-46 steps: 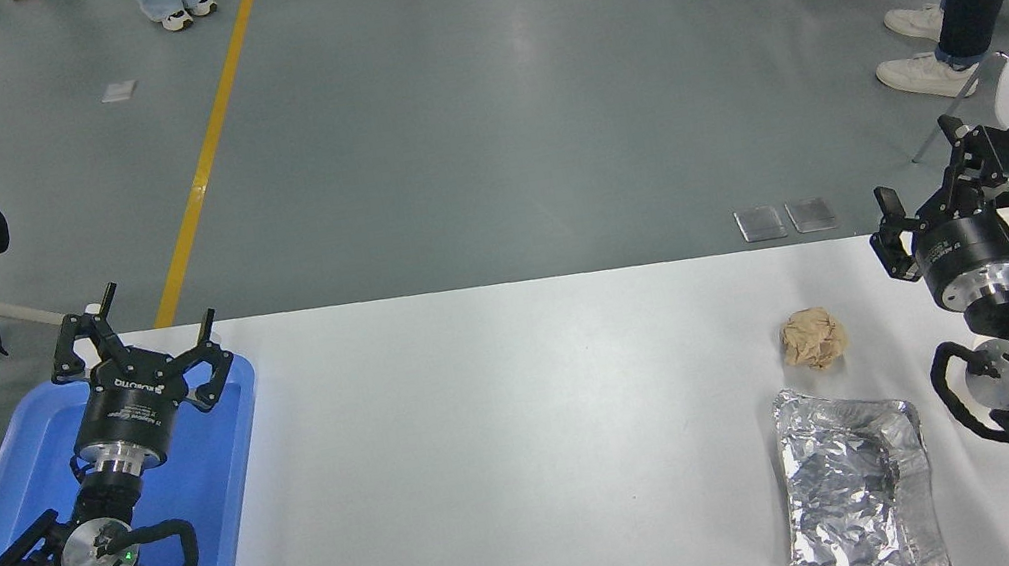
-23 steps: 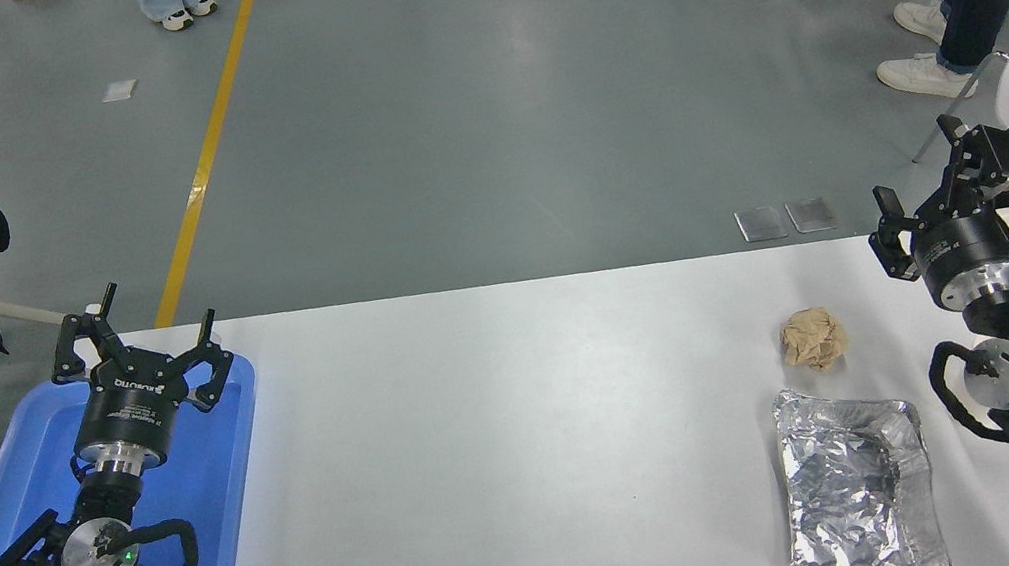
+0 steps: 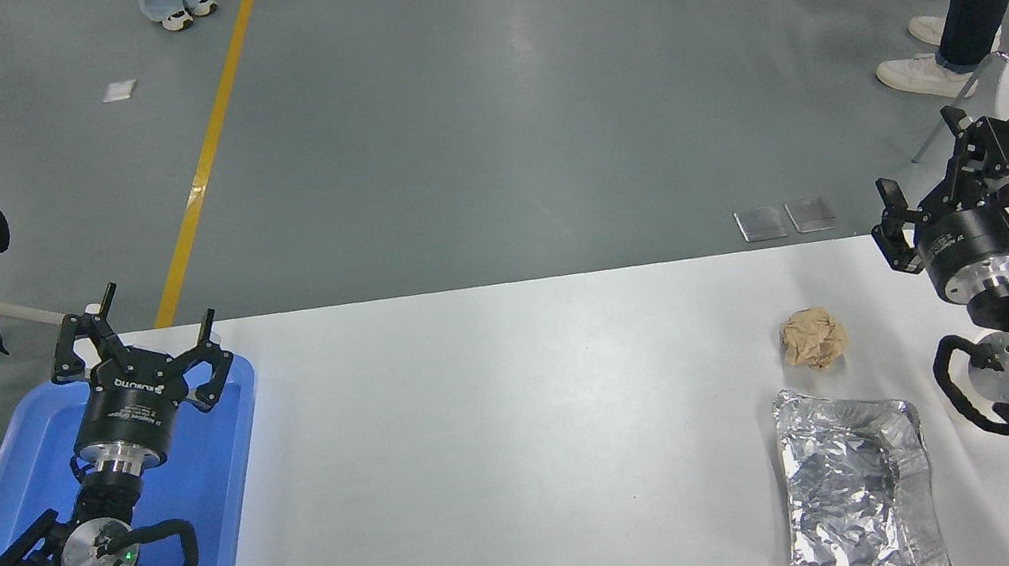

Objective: Pick up paper cup place in dustbin

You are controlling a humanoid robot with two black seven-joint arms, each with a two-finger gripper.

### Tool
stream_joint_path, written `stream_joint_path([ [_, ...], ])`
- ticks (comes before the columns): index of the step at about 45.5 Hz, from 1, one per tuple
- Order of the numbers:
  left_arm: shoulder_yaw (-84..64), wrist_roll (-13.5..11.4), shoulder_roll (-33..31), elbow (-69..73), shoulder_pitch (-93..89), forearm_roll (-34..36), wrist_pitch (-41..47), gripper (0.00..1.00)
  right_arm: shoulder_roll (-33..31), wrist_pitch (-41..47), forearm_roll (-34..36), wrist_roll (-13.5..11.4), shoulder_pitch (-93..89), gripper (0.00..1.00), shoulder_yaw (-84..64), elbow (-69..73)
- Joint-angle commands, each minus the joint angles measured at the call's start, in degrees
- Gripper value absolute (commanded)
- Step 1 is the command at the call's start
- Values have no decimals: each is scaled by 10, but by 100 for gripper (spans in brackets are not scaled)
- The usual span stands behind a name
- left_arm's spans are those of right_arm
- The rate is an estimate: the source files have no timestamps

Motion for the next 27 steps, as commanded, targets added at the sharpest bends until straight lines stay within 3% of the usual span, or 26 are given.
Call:
stream_joint_path([
  [1, 0, 0, 0, 0, 0, 0, 0, 100, 1, 1, -1, 0, 1, 100, -1, 0],
  [27, 0, 0, 0, 0, 0, 0, 0, 100, -7, -7, 1, -4, 4, 100, -30, 4],
])
